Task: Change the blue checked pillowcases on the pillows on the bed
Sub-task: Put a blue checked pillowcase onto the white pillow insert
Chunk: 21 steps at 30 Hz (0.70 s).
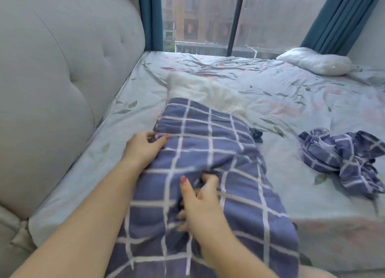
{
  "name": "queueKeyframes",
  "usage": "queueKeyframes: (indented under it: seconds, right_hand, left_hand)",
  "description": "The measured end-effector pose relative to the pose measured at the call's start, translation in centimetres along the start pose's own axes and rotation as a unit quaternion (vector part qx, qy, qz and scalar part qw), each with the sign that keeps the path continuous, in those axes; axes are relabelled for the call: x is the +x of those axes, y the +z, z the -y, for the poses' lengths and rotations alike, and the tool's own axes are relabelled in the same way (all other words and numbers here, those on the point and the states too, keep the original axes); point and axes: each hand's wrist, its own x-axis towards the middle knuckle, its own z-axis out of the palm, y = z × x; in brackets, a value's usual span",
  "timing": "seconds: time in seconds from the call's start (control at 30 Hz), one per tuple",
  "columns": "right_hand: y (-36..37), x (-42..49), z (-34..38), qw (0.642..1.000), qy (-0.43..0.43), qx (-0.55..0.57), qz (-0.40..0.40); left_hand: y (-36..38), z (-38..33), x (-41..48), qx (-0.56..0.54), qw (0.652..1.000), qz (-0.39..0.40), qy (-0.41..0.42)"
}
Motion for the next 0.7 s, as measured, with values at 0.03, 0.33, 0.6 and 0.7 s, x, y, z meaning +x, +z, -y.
queueKeyframes:
  seconds: [0.03, 0.33, 0.6, 0.7]
  right_hand:
    - [-0.9, 0.7, 0.5, 0.999, -0.008, -0.021, 0.024]
    - [-12.7, 5.6, 3.2, 0.913, -0.209, -0.35, 0.008]
    - [-17.0, 7.4, 2.6, 0.922, -0.165, -0.327, 0.124]
    - [-17.4, 7.9, 2.0, 0.923, -0.13, -0.33, 0.147]
  left_hand:
    - [-0.3, 0.6, -0.2, 0.027, 0.999, -0.026, -0.008]
    - [-4.7, 0.5, -4.3, 0.052, 0.968, 0.228, 0.089]
    - [-5.8, 2.9, -4.6, 0.115, 0.953, 0.256, 0.113]
    - [-5.1, 3.4, -4.4, 0.128, 0.957, 0.224, 0.134]
